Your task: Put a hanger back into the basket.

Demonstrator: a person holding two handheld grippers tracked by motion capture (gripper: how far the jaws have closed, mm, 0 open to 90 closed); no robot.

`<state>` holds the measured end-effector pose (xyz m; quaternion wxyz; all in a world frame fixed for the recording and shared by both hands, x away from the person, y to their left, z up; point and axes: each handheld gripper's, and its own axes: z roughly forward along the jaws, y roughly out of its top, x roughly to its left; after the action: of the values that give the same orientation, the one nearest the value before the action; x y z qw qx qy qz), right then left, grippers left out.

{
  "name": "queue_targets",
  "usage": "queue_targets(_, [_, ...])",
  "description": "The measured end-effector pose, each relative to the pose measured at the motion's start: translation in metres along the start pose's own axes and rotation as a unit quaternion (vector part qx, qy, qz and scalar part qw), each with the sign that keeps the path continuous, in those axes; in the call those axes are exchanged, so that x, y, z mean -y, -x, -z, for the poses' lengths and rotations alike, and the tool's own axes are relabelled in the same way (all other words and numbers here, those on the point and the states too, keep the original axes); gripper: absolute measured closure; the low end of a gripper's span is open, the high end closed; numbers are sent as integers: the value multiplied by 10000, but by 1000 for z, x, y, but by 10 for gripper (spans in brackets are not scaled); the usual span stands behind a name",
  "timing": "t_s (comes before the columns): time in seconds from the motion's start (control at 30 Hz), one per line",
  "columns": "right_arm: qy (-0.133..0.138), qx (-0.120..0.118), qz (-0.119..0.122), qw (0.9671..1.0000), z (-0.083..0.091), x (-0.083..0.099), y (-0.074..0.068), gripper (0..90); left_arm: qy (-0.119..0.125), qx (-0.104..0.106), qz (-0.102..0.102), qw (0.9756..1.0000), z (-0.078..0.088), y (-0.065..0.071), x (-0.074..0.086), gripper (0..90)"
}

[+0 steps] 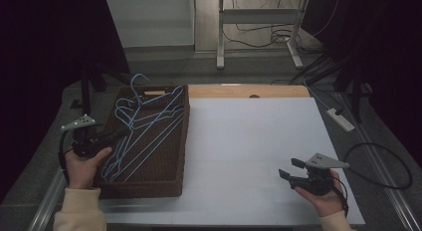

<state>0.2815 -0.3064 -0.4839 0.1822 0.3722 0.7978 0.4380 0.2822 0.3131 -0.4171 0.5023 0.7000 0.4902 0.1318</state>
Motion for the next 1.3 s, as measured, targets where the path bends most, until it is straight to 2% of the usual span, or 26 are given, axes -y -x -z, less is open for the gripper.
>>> queue_targets(0.3, [-5, -9, -17, 10000, -1, 0, 0, 344, -226, 120, 16, 9997, -4, -5, 1, 874])
queue_targets(0.53, [6, -48, 10, 10000, -1, 0, -2, 343, -468, 93, -7, 9989, -11, -9, 2, 874])
queue_targets(0.77, [32, -38, 10, 10000, 0, 0, -2, 343, -931, 80, -8, 9956, -21, -17, 7, 874])
queue_targets(0.87, [34, -59, 12, 10000, 0, -1, -2, 342, -1030, 171, 50, 9945, -25, -21, 8, 874])
queue_targets(0.93, [30, -60, 16, 10000, -1, -1, -2, 342, -1110, 75, 63, 9938, -25, -23, 8, 873])
queue_targets(1.0, [32, -58, 18, 10000, -1, -1, -2, 342, -1173, -107, 93, 9930, -25, -26, 8, 873])
queue_targets(1.1, [28, -53, 6, 10000, -1, -1, -2, 342, -1399, -412, 7, 9893, -28, -27, 8, 874])
queue_targets(1.27, [18, -57, 23, 10000, -1, -1, -2, 342, -1656, -646, 27, 9841, -31, -30, 8, 873])
queue_targets(1.3, [21, -56, 24, 10000, -1, -1, -2, 342, -1740, -728, 56, 9820, -33, -31, 8, 873])
